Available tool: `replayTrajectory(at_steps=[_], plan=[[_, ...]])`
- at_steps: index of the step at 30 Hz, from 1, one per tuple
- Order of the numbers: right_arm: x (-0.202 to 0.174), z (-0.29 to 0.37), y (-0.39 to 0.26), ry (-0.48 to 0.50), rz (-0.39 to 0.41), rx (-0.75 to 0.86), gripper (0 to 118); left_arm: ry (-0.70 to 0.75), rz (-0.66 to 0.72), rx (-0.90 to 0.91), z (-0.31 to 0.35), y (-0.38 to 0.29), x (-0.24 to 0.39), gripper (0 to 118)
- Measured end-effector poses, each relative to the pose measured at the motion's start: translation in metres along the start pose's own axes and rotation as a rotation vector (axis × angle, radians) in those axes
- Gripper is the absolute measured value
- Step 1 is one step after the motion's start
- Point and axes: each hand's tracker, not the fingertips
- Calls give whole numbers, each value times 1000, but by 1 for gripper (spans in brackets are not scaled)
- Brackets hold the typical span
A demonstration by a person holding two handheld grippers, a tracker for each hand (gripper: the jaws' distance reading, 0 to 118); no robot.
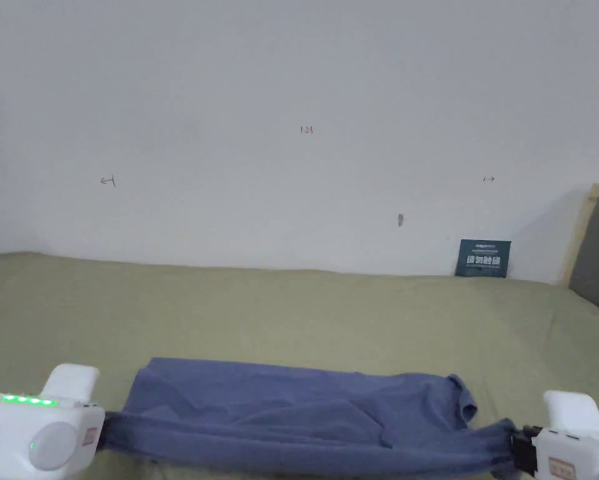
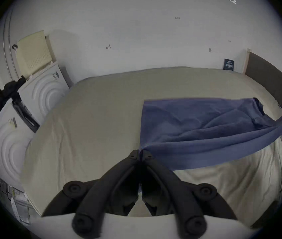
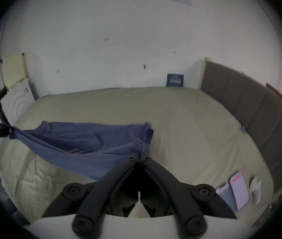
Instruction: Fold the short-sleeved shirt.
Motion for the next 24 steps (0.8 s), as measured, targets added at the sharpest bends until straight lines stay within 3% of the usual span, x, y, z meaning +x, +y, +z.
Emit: replayTrajectory(at_steps=[3, 6, 13, 24], plan=[[6, 33, -44, 24, -16, -22, 0, -21, 51, -20, 32, -53, -6, 1], [7, 66, -79, 35, 32, -31, 0, -37, 63, -43, 56, -96, -11, 1], [11, 124, -138, 63, 37, -39, 0, -51, 72, -59, 104, -159, -21, 1], [16, 120, -176, 64, 16, -119, 0, -97, 76, -129, 109, -198, -23, 4]])
